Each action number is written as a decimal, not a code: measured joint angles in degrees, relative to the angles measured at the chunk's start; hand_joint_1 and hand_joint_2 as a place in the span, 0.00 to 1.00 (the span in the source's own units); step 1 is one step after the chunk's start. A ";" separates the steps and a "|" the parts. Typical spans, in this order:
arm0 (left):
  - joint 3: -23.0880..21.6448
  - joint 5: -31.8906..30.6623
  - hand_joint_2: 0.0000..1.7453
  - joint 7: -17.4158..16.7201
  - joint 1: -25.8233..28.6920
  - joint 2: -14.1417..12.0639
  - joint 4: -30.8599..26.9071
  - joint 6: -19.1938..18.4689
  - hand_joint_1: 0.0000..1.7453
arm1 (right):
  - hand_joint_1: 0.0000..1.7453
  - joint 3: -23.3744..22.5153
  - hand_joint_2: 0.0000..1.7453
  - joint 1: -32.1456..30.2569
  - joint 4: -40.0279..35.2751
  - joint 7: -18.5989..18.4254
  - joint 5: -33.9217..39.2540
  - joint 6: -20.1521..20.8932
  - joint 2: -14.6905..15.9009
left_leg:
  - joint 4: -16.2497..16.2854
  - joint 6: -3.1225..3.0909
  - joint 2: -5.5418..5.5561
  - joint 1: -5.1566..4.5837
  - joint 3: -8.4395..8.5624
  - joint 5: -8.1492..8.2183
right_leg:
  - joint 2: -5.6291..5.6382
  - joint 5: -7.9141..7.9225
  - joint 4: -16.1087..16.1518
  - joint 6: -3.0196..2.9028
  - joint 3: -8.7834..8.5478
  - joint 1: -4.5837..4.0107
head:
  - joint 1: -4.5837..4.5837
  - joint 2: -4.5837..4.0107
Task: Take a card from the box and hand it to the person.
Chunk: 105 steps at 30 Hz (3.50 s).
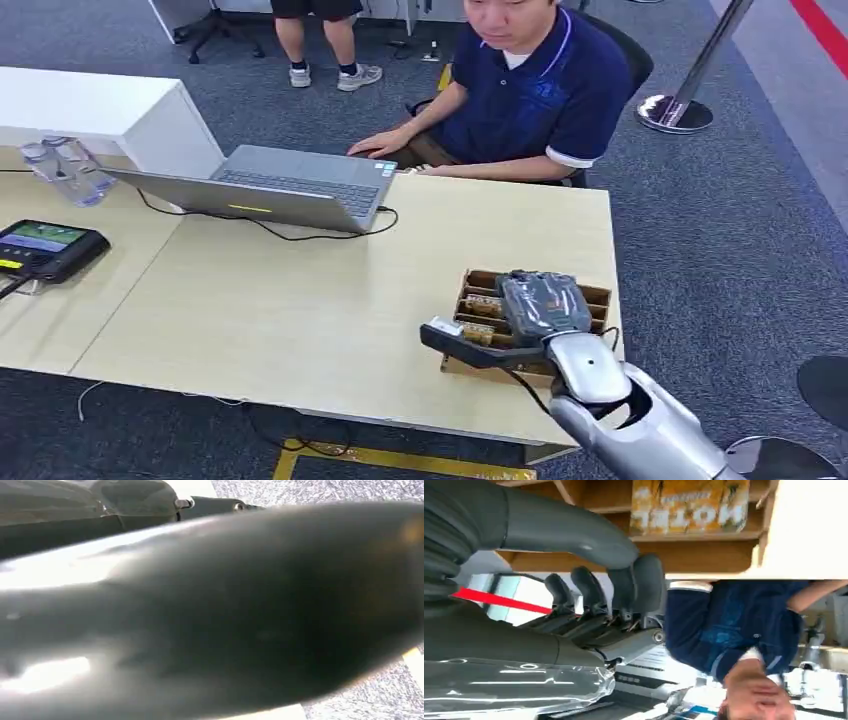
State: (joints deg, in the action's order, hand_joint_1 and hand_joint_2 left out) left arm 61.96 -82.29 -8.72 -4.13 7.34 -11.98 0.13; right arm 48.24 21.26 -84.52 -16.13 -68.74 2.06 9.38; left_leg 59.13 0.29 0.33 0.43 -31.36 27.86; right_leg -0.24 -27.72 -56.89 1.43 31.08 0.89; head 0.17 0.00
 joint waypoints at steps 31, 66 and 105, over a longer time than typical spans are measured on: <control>-0.09 -0.59 0.00 0.00 -0.04 0.00 0.00 -0.63 0.00 | 0.63 -1.51 1.00 1.16 -1.05 1.83 2.03 4.13 -3.45 | 0.00 0.00 0.00 0.00 0.00 0.00 | 0.00 0.00 0.00 0.00 0.00 0.00 | 0.00 0.00; -0.15 -0.85 0.00 -0.20 -0.20 0.00 0.00 -0.79 0.00 | 0.63 1.72 1.00 2.87 4.04 1.92 5.36 5.13 -4.68 | 0.00 0.00 0.00 0.00 -0.01 0.00 | 0.00 0.00 0.00 0.00 0.00 0.00 | 0.00 0.00; -0.35 -1.81 0.00 -0.11 -0.20 -0.11 0.00 -1.27 0.00 | 0.67 -2.10 1.00 3.52 5.16 0.74 6.05 2.53 -4.09 | 0.03 0.00 -0.01 0.00 0.00 0.00 | 0.01 0.02 0.00 0.02 0.00 0.00 | 0.00 0.00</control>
State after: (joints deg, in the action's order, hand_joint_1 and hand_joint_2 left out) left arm 61.61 -84.11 -8.83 -4.33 7.23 -11.98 -1.14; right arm 46.14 24.78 -79.36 -15.39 -62.69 4.59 5.29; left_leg 59.16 0.28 0.33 0.42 -31.36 27.86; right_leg -0.23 -27.70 -56.89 1.45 31.08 0.89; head 0.17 0.00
